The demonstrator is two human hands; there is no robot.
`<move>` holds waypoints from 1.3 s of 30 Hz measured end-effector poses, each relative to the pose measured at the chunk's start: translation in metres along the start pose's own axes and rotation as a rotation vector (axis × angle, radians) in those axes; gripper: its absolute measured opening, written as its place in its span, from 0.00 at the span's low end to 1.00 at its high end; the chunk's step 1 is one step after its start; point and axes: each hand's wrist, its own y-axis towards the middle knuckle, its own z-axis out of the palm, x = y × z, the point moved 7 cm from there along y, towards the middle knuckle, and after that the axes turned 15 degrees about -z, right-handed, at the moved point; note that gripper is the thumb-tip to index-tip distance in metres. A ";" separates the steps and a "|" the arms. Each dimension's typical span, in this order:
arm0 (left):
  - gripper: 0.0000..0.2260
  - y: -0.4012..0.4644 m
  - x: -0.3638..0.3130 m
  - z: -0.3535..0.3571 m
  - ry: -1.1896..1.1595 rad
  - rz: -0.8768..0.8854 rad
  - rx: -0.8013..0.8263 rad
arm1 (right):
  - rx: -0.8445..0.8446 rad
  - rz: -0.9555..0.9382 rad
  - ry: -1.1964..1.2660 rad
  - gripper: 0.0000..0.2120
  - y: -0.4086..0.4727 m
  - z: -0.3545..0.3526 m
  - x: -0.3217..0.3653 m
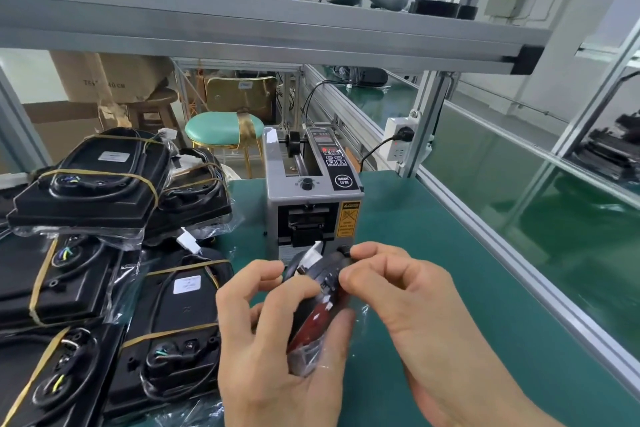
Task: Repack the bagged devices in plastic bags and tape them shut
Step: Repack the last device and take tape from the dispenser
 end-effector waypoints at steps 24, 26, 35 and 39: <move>0.14 0.001 0.000 0.001 -0.011 -0.037 0.002 | 0.023 -0.014 -0.026 0.05 0.000 0.004 -0.001; 0.13 0.001 0.000 0.001 -0.005 -0.040 0.009 | 0.024 -0.020 -0.028 0.05 0.000 0.004 0.000; 0.11 0.000 -0.007 0.002 0.007 -0.003 0.014 | -0.026 -0.050 -0.048 0.04 0.000 0.001 -0.003; 0.11 0.000 -0.007 0.003 0.021 0.009 0.010 | -0.043 -0.055 -0.050 0.04 0.000 0.000 -0.003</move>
